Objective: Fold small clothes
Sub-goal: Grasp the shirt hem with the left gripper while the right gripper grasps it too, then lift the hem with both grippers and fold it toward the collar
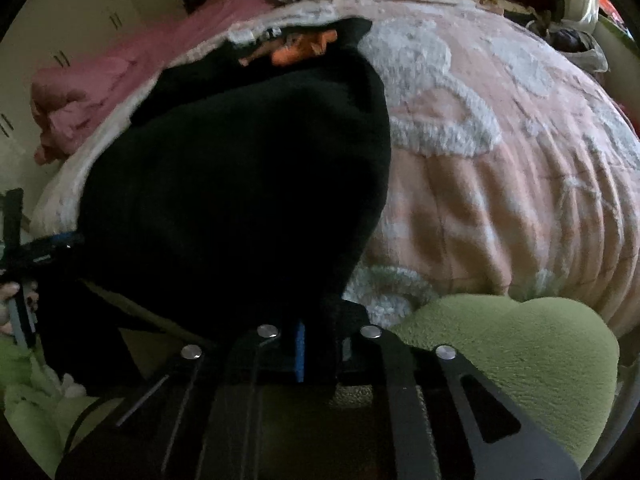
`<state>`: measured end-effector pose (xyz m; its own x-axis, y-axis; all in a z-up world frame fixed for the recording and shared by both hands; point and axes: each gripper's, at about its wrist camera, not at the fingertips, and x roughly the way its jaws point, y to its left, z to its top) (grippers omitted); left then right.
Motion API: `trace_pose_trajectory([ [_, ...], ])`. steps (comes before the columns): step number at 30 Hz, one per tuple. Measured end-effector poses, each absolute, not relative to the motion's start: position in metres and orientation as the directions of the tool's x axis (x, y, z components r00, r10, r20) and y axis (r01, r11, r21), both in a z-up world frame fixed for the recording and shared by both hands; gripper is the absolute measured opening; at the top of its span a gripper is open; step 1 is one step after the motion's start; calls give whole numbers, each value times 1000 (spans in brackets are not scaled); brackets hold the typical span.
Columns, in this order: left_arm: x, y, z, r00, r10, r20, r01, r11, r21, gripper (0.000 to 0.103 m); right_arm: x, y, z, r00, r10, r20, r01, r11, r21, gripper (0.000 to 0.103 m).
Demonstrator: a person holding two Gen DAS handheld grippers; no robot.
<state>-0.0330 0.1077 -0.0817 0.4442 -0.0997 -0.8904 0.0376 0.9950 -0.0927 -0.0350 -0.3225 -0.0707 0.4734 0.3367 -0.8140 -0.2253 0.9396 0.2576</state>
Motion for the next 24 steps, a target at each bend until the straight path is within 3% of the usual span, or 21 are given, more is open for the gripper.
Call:
trace_pose_trajectory([
  [2, -34, 111, -79, 444, -122, -888, 43, 992, -115, 27, -36, -327, -63, 490, 360, -794, -228, 932, 282, 8],
  [4, -35, 108, -80, 436, -139, -889, 54, 990, -128, 25, -37, -332, -56, 510, 376, -774, -227, 926, 300, 8],
  [8, -33, 103, -85, 418, -137, -898, 65, 991, -121, 39, -38, -338, -47, 533, 391, -750, -217, 920, 325, 8],
  [11, -34, 99, -87, 417, -126, -900, 70, 992, -107, 39, -39, -340, -45, 539, 396, -744, -213, 918, 334, 8],
  [18, -34, 102, -84, 421, -135, -897, 56, 991, -123, 14, -38, -337, -45, 540, 400, -740, -221, 916, 334, 8],
  [24, -40, 106, -71, 444, -191, -875, 66, 981, -180, 6, -41, -339, -41, 554, 403, -728, -221, 915, 338, 8],
])
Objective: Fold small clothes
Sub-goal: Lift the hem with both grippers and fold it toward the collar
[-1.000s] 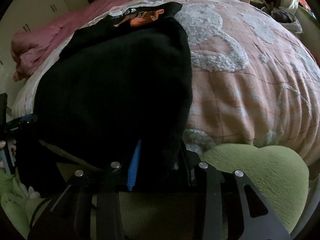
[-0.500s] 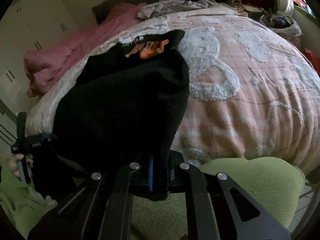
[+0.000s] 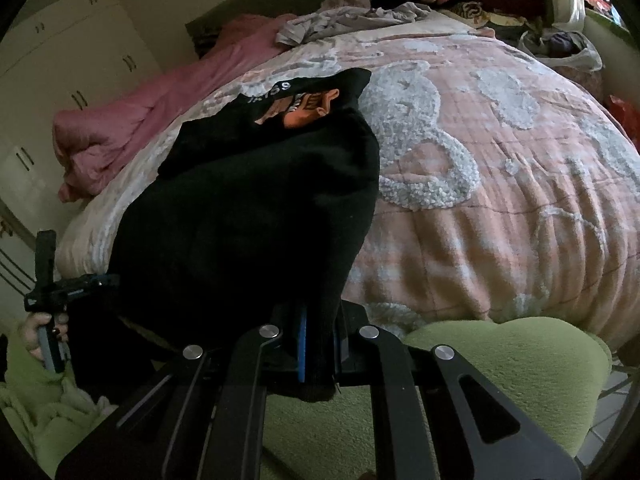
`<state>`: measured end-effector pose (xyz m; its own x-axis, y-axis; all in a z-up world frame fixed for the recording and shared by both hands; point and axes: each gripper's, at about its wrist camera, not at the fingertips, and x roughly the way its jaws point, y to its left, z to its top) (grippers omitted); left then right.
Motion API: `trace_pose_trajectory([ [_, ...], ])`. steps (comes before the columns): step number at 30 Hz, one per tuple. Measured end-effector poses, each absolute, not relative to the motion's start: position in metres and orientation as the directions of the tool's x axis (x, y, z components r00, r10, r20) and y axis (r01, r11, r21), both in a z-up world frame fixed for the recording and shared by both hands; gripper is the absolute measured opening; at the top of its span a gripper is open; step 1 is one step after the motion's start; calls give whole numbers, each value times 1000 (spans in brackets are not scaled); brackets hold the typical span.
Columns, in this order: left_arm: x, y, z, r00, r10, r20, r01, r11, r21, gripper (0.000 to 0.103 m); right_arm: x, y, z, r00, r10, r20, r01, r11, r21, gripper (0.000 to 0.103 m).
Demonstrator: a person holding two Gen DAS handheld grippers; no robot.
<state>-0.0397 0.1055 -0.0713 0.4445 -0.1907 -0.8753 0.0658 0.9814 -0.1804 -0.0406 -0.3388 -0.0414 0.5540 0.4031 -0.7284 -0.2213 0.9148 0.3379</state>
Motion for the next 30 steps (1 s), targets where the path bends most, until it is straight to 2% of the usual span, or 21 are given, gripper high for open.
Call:
trace_pose_trajectory([
  [18, -39, 111, -16, 586, -223, -779, 68, 971, -227, 5, -44, -345, -3, 664, 407, -627, -222, 908, 354, 8],
  [30, -20, 113, 6, 640, -211, -739, 57, 972, -228, 6, -36, -344, 14, 701, 396, -593, -215, 910, 354, 8],
])
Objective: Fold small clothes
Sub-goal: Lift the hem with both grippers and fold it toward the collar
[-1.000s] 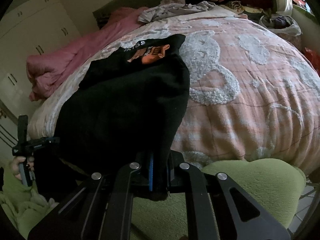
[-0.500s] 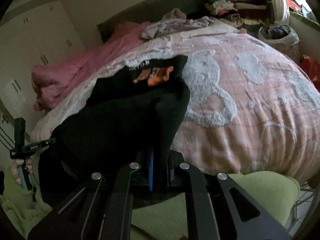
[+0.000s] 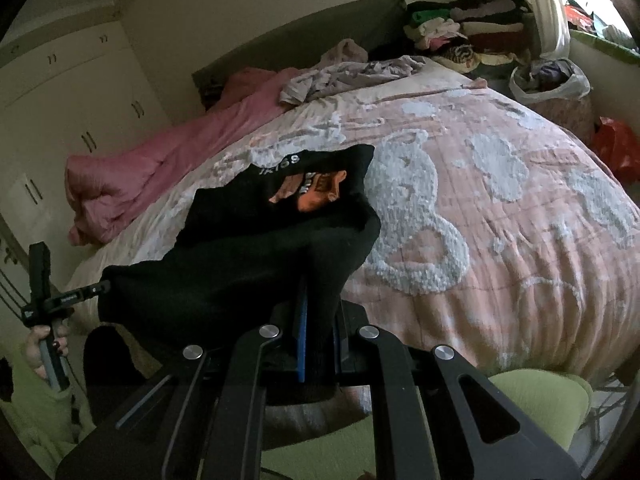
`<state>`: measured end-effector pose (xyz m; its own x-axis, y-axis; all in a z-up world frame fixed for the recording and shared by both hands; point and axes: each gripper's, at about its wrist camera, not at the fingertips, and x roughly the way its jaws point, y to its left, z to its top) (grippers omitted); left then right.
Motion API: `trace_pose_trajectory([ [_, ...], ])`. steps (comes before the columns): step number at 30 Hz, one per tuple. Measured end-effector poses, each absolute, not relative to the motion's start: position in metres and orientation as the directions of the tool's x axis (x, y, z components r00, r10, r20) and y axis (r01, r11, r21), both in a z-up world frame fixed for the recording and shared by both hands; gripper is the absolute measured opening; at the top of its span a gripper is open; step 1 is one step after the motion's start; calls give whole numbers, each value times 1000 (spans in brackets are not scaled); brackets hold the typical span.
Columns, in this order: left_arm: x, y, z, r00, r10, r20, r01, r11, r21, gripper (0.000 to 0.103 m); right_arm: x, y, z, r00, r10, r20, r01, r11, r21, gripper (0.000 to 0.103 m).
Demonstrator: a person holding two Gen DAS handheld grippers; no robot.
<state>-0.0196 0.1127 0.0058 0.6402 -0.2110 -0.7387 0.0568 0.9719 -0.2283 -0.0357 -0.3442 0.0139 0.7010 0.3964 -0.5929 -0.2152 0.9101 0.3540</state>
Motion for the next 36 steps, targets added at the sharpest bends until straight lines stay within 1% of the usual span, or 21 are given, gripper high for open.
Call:
trace_pose_trajectory([
  [17, 9, 112, 31, 695, -204, -690, 54, 971, -233, 5, -3, -336, 41, 748, 367, -552, -224, 924, 311, 8],
  [36, 68, 117, 48, 747, -166, -644, 5, 970, -244, 5, 68, -332, 67, 789, 354, -501, -220, 926, 307, 8],
])
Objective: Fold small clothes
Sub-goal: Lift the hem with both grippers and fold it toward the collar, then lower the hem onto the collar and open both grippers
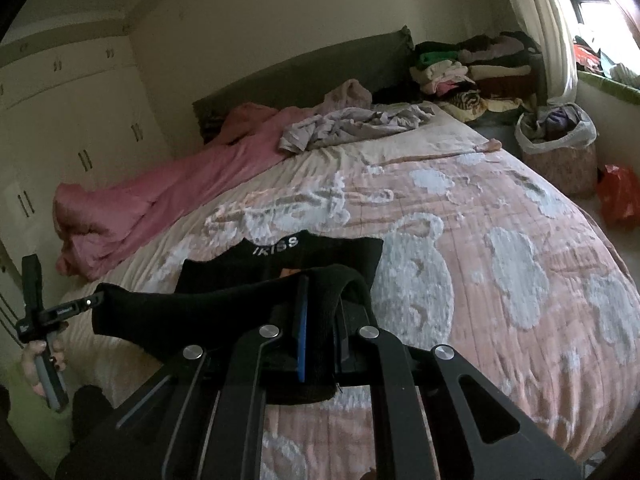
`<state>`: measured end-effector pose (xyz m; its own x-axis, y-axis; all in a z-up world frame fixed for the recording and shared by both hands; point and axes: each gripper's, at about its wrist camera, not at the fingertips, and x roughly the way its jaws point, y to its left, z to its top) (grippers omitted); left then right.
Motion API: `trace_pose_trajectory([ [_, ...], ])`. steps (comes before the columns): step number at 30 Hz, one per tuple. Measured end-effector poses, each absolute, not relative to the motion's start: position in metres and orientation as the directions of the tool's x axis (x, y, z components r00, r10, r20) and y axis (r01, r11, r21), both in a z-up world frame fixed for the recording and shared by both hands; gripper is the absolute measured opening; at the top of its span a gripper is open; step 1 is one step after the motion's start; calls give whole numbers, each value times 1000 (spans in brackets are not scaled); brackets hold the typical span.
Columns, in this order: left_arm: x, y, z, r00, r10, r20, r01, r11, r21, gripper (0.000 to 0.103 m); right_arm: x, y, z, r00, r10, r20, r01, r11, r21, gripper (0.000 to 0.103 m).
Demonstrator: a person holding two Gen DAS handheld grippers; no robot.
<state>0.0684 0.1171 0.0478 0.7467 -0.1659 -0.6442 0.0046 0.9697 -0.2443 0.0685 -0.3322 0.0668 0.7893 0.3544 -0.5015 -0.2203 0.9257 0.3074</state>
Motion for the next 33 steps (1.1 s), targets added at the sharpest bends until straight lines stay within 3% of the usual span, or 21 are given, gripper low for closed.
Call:
trace_pose_trajectory([
  [17, 116, 117, 44, 759, -139, -636, -41, 965, -260, 6, 121, -322, 65, 792, 324, -518, -211, 941, 266, 8],
  [33, 158, 120, 5, 727, -97, -679, -109, 961, -255, 6, 183, -318, 27, 744, 302, -596, -145, 944, 298, 8],
])
